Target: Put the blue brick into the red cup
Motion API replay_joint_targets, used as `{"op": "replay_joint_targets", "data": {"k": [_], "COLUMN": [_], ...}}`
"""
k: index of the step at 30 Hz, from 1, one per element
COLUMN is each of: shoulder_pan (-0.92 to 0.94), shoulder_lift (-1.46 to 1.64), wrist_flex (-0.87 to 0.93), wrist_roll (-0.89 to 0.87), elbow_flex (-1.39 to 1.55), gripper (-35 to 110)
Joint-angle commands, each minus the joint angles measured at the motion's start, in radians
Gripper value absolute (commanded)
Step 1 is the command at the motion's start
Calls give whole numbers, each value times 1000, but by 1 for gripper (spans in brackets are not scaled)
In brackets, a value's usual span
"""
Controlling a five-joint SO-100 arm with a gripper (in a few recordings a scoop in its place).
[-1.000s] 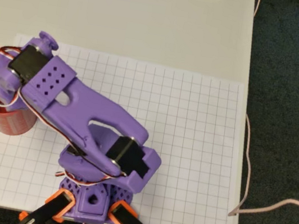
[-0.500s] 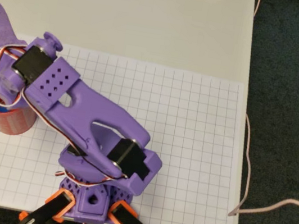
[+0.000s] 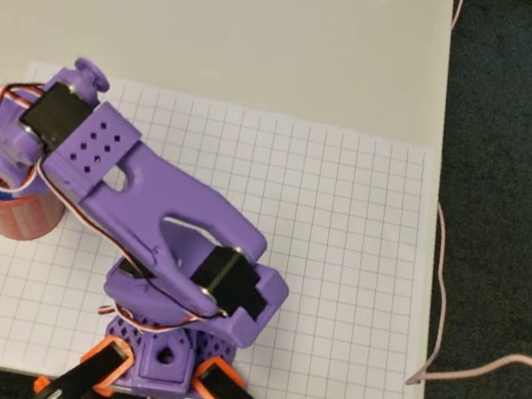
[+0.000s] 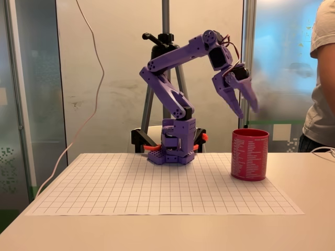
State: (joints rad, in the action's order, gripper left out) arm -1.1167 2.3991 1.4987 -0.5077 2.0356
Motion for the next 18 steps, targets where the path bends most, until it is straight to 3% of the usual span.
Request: {"op": "replay_joint_targets", "data": {"k": [1, 7, 13, 18], "shoulder_pan": [-3, 61, 466, 772], "shoulder_lift": [25, 41, -3, -60], "wrist_flex": [8, -75, -514, -773], "wrist_roll": [-2, 32, 103, 209], "elbow_flex": [-25, 18, 201, 233], "gripper": [0, 0, 0, 0]}}
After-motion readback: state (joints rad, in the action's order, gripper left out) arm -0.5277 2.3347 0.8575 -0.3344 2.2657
